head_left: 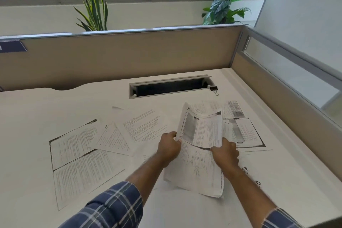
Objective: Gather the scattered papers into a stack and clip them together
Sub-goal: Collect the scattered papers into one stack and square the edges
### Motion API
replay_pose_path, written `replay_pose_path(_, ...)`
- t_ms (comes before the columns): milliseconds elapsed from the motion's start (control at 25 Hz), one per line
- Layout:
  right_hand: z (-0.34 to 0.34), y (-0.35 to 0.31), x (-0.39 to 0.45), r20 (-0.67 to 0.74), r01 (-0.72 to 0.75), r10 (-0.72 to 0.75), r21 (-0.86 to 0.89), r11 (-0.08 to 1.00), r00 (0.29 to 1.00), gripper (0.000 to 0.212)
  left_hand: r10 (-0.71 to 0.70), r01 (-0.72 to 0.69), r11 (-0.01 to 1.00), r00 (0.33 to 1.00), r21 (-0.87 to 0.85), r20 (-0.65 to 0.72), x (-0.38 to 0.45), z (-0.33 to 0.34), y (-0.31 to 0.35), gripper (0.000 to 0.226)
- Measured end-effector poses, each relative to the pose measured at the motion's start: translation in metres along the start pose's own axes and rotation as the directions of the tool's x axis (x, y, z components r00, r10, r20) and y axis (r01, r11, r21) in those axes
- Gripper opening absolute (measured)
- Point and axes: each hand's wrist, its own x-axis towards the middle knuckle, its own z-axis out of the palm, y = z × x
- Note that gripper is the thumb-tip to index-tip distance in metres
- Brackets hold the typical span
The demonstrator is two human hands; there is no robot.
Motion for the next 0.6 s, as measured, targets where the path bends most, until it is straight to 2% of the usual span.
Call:
replay_pose_path(80,0.003,0.003,0.0,-0.004,-0.016,0.015,-0.042,0.999,1.0,0.042,-0.03,0.03,1.0,1.0,-0.005,0.007,0.002,0.007,-0.004,0.036)
replay_pose_path(240,0.008,0.0,0.001,-0.018,-0.003,0.003,0.042,0.999,1.0,0.045,-0.109,0.105,0.978,0.994,-0.182,-0.007,-0.002,0.003,-0.003,0.04)
replay_pose_path(320,0.012,-0.002,0.002,-0.001,0.003,-0.003,0.027,1.0,1.0,0.042,-0.128,0.128,0.954,0.992,-0.271,0.017,-0.007,-0.006,-0.002,0.049)
replay_pose_path(400,0.016,-0.005,0.002,-0.005,0.023,-0.023,0.062,0.998,1.0,0.035,-0.11,0.131,0.94,0.99,-0.316,0.082,-0.012,-0.017,0.003,0.045)
replay_pose_path(480,0.02,-0.009,0.0,0.007,0.075,-0.079,0.231,0.97,0.997,0.023,-0.086,0.129,0.936,0.986,-0.328,0.142,-0.018,-0.032,0.009,0.035)
replay_pose_path(520,0.021,-0.013,-0.001,0.034,0.092,-0.113,0.379,0.921,0.993,0.019,-0.075,0.12,0.935,0.986,-0.334,0.146,-0.022,-0.041,0.012,0.035)
replay_pose_path(600,0.018,-0.026,-0.006,0.142,0.029,-0.159,0.651,0.759,0.977,0.025,-0.04,0.086,0.926,0.99,-0.368,0.132,-0.03,-0.062,0.017,0.038)
